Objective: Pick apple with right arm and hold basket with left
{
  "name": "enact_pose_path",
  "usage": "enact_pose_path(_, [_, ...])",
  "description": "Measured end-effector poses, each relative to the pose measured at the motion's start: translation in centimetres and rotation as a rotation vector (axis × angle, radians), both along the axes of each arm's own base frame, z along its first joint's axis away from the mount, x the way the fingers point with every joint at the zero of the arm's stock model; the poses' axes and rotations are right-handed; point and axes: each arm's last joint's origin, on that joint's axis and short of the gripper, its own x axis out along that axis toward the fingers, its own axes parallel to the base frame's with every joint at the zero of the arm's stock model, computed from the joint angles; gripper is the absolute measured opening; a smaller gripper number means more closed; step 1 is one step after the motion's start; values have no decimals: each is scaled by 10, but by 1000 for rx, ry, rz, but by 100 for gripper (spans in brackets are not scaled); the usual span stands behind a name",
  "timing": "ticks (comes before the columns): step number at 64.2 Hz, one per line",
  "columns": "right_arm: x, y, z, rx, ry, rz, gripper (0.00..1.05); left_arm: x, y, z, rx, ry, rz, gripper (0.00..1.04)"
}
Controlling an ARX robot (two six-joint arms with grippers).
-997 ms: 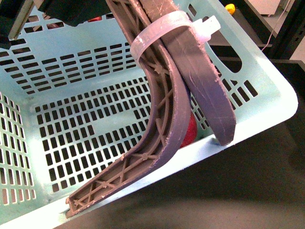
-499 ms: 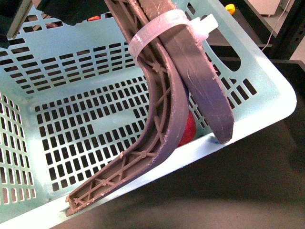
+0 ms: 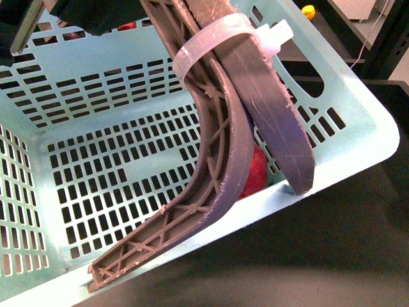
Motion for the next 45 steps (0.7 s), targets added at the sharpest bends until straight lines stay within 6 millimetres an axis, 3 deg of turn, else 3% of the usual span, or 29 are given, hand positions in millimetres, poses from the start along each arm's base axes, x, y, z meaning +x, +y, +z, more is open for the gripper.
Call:
enact_pose_path(4, [0, 0, 0, -1, 0, 0, 5, 0, 0, 0, 3, -2, 1, 15])
enact_pose_path(14, [0, 0, 0, -1, 0, 0, 35, 0, 0, 0, 3, -3, 2, 15])
enact_pose_path(37, [0, 0, 0, -1, 0, 0, 92, 0, 0, 0, 3, -2, 1, 15])
enact_pose_path(40, [0, 0, 0, 0, 0, 0, 97, 0, 0, 0, 2, -2, 1, 15])
enact_pose_path(45, [0, 0, 0, 0, 0, 0, 96, 0, 0, 0, 3, -2, 2, 15])
